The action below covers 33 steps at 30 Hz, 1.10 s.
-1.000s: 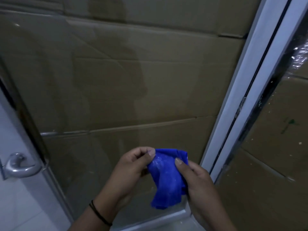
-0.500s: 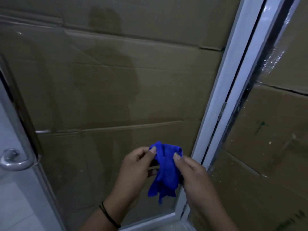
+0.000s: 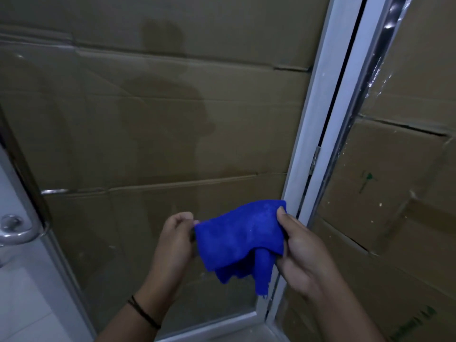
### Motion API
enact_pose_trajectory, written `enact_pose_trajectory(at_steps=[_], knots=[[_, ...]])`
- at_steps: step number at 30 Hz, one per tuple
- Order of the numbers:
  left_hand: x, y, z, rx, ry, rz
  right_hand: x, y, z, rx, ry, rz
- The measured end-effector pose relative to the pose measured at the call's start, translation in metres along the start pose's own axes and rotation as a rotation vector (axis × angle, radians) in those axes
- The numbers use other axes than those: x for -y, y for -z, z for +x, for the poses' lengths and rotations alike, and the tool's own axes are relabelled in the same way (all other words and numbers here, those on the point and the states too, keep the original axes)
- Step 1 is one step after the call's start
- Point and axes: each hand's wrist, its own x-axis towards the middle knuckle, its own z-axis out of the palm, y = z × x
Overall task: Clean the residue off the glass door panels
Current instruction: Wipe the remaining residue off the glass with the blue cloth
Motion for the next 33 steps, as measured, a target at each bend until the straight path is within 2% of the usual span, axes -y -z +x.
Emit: enact_pose_trajectory(at_steps=[2, 4, 6, 10, 14, 17, 19, 21, 25, 29, 33], knots=[[0.009, -0.005, -0.011, -0.036, -0.268, 0.241, 0.001, -0.003, 0.003, 0.011, -0.017, 0.036], [0.019, -0.013, -0.026, 0.152, -0.422, 0.348, 0.001, -0.006, 0.006, 0.008, -0.026, 0.037], [0.027, -0.02, -0.034, 0.285, -0.503, 0.414, 0.001, -0.006, 0.007, 0.006, -0.032, 0.033], [0.032, -0.027, -0.032, 0.256, -0.538, 0.407, 0.003, -0.001, 0.008, 0.057, -0.022, 0.017], [0.028, -0.032, -0.027, 0.121, -0.454, 0.367, 0.001, 0.004, 0.005, 0.205, 0.0, -0.065], [0.018, -0.035, -0.029, 0.156, -0.293, 0.2, -0.006, 0.004, 0.0, 0.304, 0.025, -0.214], [0.015, -0.035, -0.029, 0.222, -0.168, 0.1, -0.014, 0.004, -0.001, 0.274, 0.061, -0.267], [0.013, -0.034, -0.029, 0.264, -0.081, 0.062, -0.021, 0.003, 0.0, 0.17, 0.136, -0.36], [0.012, -0.029, -0.024, 0.249, 0.053, -0.014, -0.027, 0.003, 0.004, 0.032, 0.198, -0.483], [0.007, -0.022, -0.017, 0.257, 0.13, -0.111, -0.027, 0.003, 0.008, 0.031, 0.116, -0.304], [0.002, -0.017, -0.009, 0.208, 0.083, -0.126, -0.026, 0.006, 0.012, -0.009, 0.077, -0.179]])
